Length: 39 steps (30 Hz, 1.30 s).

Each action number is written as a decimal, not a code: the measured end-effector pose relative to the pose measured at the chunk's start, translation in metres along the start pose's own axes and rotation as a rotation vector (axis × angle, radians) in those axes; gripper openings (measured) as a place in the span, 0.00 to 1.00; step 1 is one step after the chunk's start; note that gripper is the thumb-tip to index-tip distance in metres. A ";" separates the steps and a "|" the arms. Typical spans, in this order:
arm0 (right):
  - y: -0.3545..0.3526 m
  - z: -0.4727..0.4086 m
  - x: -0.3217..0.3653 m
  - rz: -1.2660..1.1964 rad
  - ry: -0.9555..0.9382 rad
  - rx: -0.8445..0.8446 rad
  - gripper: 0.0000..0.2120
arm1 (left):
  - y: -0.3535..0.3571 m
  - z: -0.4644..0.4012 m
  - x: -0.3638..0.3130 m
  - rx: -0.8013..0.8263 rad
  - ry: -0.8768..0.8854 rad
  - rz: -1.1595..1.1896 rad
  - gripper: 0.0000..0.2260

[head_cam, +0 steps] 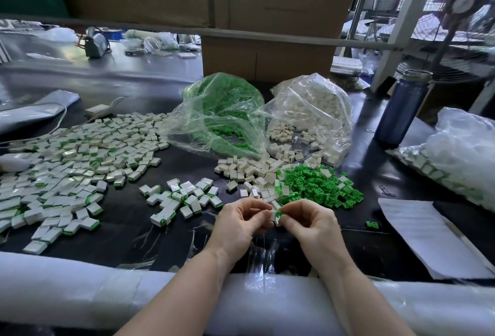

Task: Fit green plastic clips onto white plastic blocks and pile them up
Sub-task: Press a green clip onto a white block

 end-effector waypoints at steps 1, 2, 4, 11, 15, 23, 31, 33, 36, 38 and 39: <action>0.000 0.000 0.000 0.001 -0.002 -0.002 0.09 | 0.000 0.000 0.000 0.006 -0.001 -0.012 0.05; 0.000 0.000 0.000 -0.001 -0.004 -0.001 0.10 | 0.001 0.000 0.000 0.008 -0.002 -0.022 0.05; 0.000 0.001 0.001 -0.002 -0.007 0.004 0.10 | 0.000 0.000 0.001 0.004 0.003 -0.035 0.05; 0.003 0.000 -0.004 0.012 0.017 0.044 0.07 | -0.001 0.000 0.000 -0.021 0.011 -0.078 0.04; 0.005 0.000 -0.005 0.009 0.026 0.056 0.05 | 0.000 0.000 0.001 -0.016 0.010 -0.084 0.04; 0.005 0.001 -0.006 -0.012 0.046 0.070 0.07 | 0.008 0.000 -0.002 0.056 0.041 -0.162 0.08; 0.006 0.000 -0.006 0.030 0.046 0.093 0.12 | 0.012 0.001 -0.001 0.087 0.093 -0.349 0.08; 0.006 -0.001 -0.008 0.022 0.050 0.090 0.12 | 0.011 0.001 -0.002 0.087 0.098 -0.342 0.08; 0.005 -0.001 -0.010 -0.021 0.061 0.073 0.11 | 0.010 0.001 -0.004 0.087 0.114 -0.329 0.08; 0.004 -0.002 -0.010 -0.062 0.068 0.051 0.10 | 0.010 0.001 -0.005 0.086 0.131 -0.324 0.08; 0.003 -0.002 -0.011 -0.084 0.073 0.039 0.10 | 0.011 0.002 -0.005 0.088 0.133 -0.311 0.08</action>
Point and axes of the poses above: each hand's wrist, its own z-axis away from the middle knuckle, its own y-axis out of the palm, x = y × z, the point moved 7 cm from there along -z, towards the middle knuckle
